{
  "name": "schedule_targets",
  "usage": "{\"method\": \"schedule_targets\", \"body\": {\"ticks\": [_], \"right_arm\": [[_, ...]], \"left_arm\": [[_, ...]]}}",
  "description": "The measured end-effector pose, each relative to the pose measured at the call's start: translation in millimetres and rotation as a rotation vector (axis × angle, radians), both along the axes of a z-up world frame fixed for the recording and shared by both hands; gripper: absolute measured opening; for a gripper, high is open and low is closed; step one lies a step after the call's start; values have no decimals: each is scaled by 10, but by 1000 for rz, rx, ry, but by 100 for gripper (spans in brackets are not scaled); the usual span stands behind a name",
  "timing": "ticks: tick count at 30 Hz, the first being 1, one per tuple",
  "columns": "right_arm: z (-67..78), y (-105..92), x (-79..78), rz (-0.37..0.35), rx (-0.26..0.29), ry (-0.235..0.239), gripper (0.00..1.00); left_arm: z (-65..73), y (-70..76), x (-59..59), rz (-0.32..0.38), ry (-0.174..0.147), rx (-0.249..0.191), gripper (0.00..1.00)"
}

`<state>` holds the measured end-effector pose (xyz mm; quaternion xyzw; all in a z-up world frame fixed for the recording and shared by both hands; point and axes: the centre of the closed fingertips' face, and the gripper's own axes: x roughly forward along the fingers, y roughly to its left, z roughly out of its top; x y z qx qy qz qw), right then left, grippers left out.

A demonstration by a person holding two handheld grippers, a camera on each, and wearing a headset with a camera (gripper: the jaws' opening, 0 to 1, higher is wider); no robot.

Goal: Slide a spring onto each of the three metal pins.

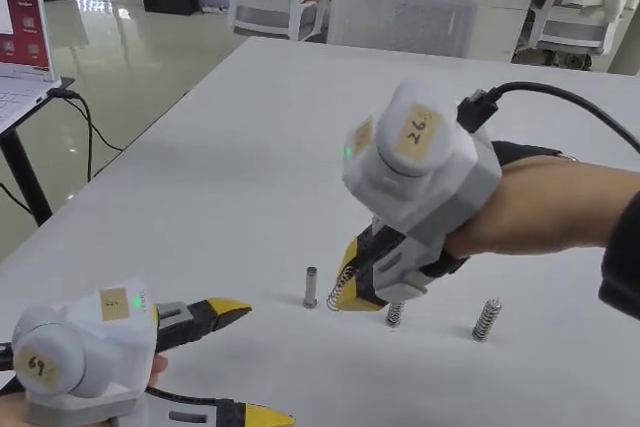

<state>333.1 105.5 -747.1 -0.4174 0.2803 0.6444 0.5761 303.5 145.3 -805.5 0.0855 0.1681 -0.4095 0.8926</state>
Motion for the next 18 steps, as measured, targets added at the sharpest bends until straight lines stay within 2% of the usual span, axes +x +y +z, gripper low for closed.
{"method": "schedule_targets", "body": {"ticks": [10,18], "right_arm": [[68,71,281,-23,-8,-36,9],[31,222,452,-15,-30,-60,9]], "left_arm": [[-2,47,16,26,-4,-3,75],[-7,82,22,34,-15,3,77]]}}
